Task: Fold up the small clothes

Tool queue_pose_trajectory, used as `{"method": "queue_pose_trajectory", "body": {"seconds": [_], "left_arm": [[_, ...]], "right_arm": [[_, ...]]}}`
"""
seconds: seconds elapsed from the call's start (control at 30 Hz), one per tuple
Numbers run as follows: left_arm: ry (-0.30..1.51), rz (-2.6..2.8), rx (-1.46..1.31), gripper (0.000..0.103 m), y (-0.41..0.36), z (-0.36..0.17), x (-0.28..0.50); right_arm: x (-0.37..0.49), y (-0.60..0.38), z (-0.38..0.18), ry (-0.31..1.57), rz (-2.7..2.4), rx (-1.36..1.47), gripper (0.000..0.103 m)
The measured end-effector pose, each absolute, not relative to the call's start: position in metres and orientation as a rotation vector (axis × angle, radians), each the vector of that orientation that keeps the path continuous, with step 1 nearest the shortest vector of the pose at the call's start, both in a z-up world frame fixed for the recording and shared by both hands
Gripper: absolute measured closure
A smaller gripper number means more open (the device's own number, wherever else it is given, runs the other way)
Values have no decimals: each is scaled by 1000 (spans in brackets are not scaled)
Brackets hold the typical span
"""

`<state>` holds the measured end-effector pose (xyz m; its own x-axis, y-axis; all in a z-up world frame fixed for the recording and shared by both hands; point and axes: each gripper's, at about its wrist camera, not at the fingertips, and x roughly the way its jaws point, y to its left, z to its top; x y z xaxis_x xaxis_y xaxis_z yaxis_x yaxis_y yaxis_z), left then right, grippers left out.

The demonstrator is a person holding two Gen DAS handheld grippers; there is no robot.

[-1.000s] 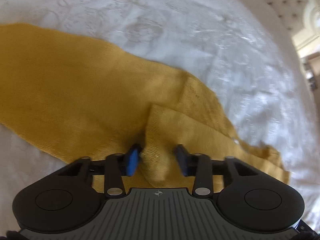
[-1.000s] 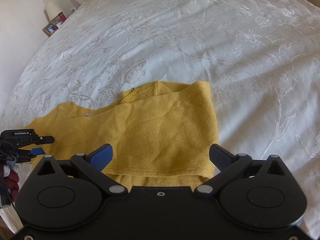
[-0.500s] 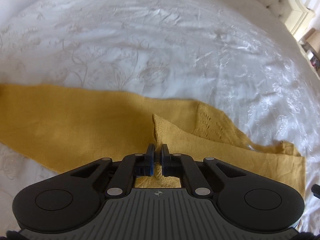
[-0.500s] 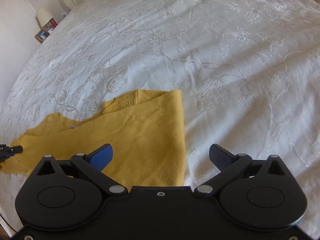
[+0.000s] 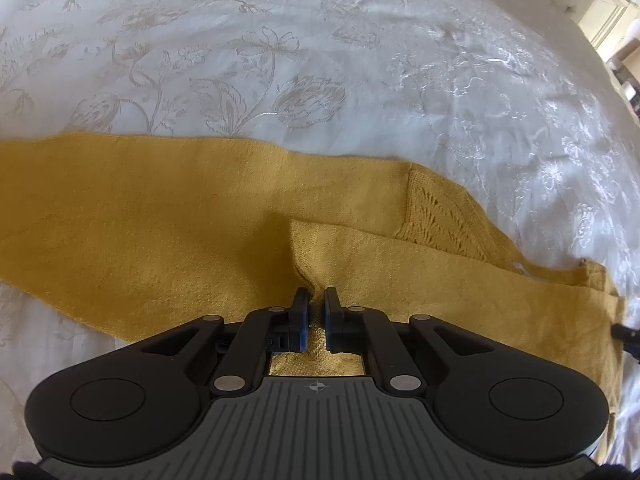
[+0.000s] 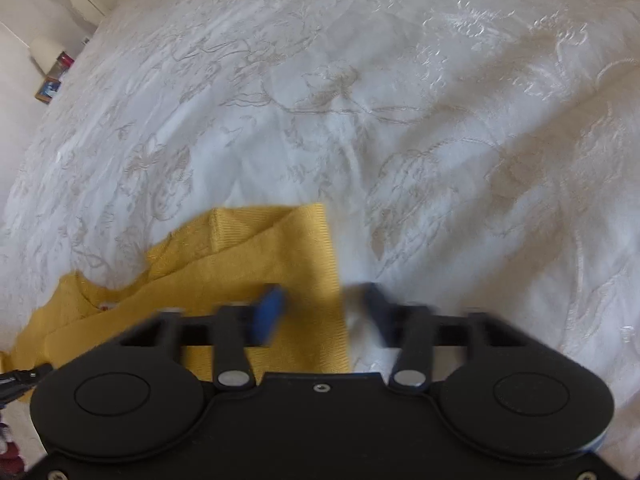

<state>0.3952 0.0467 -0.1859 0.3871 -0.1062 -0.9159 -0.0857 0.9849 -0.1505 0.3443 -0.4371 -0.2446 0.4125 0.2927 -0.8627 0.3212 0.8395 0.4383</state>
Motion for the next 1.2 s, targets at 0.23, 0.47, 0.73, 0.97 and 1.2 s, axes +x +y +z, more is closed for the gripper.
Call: {"method": "queue_pose_trajectory", "body": {"seconds": [0.23,0.47,0.73,0.97,1.2], "left_arm": [[1181,-51,-126,94,35,-190,396],[1176,-56,-109,76,36,-187,394],[1195,-101,-198,20,44,-175,365],[1215,-94,-146,18,43,-165,327],[1256,-83,-129,18,41,-177,288]], "right_arm": [[348,-433,-235,1183,-49,382,94],[327,-437,-218,1106,-86,466,41],[281,-407,-213,1136,-39,395,8],[262,-426,-235,1249,-337,319,8],[253,-365,-184,1076,-95,244,7]]}}
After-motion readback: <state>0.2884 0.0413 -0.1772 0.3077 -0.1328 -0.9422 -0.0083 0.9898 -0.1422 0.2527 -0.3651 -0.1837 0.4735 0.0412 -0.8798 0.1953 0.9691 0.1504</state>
